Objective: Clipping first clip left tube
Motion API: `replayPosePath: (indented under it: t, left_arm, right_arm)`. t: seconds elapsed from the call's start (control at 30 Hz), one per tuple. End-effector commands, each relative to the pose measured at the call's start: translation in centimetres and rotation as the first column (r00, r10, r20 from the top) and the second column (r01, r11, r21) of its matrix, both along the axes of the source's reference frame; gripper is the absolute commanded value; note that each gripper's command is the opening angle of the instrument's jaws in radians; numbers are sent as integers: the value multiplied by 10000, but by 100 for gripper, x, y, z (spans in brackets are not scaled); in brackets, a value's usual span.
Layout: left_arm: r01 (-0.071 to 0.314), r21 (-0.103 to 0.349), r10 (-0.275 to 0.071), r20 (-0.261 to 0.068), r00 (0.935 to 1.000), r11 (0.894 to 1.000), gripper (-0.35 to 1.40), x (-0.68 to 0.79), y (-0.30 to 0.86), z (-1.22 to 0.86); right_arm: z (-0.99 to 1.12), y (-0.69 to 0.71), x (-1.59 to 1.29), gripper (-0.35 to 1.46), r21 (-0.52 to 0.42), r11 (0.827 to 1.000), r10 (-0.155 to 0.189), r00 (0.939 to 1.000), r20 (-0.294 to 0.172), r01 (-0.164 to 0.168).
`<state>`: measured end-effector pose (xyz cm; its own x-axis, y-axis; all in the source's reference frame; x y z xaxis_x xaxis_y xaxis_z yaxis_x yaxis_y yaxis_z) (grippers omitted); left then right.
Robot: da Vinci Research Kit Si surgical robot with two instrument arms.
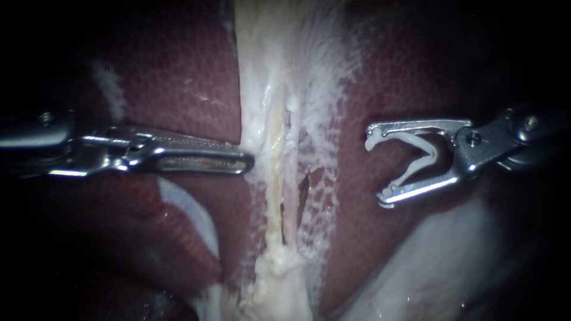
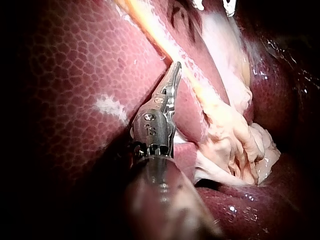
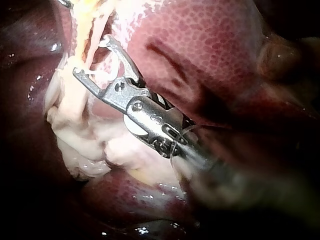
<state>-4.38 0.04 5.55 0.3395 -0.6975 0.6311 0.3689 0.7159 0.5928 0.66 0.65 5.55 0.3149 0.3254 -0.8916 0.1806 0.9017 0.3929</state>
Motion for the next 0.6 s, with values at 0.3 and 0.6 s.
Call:
replayPosePath:
  t: [0.3, 0.6]
  left_arm:
    - [-10, 90, 9, 42, 10000, 10000, -35, 13, 10, -21]
    - [367, 71, -368, 81, 9993, 9993, -35, 37, 26, -61]
  right_arm:
    - [4, -6, 3, 59, -51, 10000, -13, 10000, -2, 13]
    - [20, -29, 17, 59, -111, 9994, -323, 9993, -167, 322]
